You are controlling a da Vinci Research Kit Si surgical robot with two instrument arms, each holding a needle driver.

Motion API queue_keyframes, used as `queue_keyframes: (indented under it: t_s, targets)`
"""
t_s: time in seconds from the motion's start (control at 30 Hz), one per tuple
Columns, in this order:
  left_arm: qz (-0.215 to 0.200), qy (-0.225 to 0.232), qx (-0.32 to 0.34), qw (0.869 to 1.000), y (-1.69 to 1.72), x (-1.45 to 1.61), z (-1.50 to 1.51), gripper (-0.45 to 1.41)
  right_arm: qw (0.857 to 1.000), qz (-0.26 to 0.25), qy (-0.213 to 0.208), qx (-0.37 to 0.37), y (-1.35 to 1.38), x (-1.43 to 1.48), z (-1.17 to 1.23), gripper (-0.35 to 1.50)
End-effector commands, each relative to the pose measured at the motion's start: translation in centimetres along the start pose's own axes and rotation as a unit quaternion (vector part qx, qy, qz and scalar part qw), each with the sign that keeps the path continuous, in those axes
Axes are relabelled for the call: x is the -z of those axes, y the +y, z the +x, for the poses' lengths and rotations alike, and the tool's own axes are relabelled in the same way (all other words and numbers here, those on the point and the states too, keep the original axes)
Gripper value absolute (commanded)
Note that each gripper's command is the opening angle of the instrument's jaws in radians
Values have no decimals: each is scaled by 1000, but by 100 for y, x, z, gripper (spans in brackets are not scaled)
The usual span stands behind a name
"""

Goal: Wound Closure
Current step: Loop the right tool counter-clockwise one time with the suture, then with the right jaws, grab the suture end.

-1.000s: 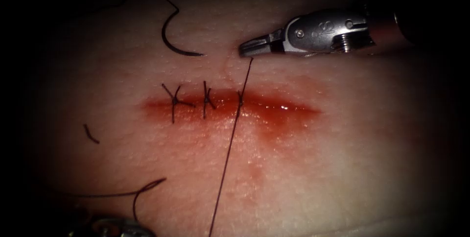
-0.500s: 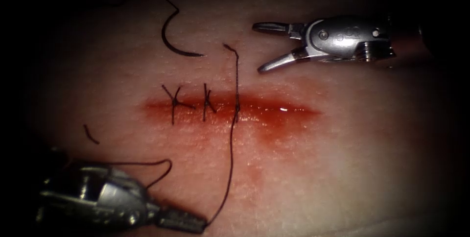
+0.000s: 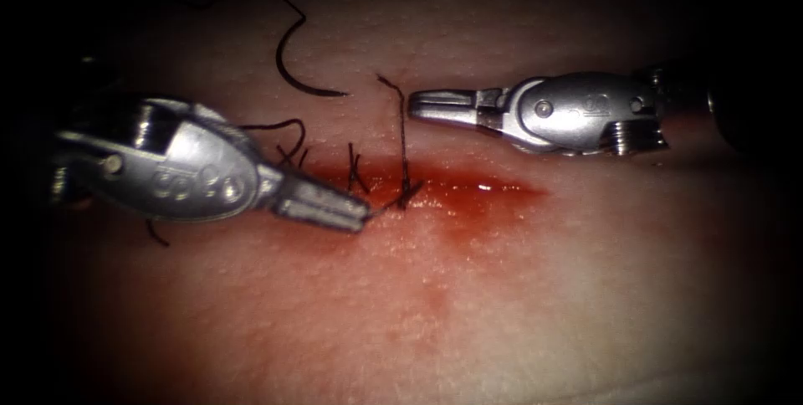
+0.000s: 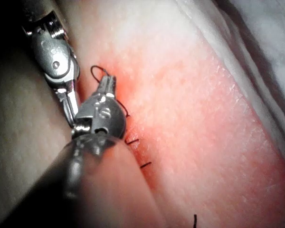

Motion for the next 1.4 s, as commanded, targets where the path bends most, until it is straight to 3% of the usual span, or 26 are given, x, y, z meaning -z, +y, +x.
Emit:
queue_keyframes:
  t_s: [0.03,0.23,0.53,0.63,0.7,0.9,1.23,1.27,1.37,1.4]
  targets:
    - [-2,-1,-1,1000,-6,-7,-7,-45,1000,12,10,3,0,-21,-5,-35]
    - [2,-3,18,1000,-38,1,-37,-45,998,52,39,17,-18,-42,-13,-35]
    - [37,-59,51,996,-58,-19,-92,-45,994,60,84,33,-52,-32,-29,-35]
    - [49,-79,53,994,-57,-30,-104,-45,995,35,84,30,-61,-30,-34,-35]
    - [65,-91,50,992,-46,-47,-116,-45,996,-15,87,29,-64,-30,-37,-35]
    - [70,-100,42,992,-20,-73,-135,-45,995,-67,80,0,-76,-30,-37,-35]
    - [73,-98,53,991,8,-93,-153,-45,991,-101,71,-53,-85,-27,-10,-35]
    - [71,-93,55,992,12,-96,-153,-45,984,-138,67,-93,-86,-26,-1,-35]
    - [70,-89,55,992,15,-97,-148,-45,973,-177,66,-135,-88,-27,4,-35]
    - [69,-83,56,993,16,-98,-143,-45,958,-218,68,-175,-89,-28,6,-35]
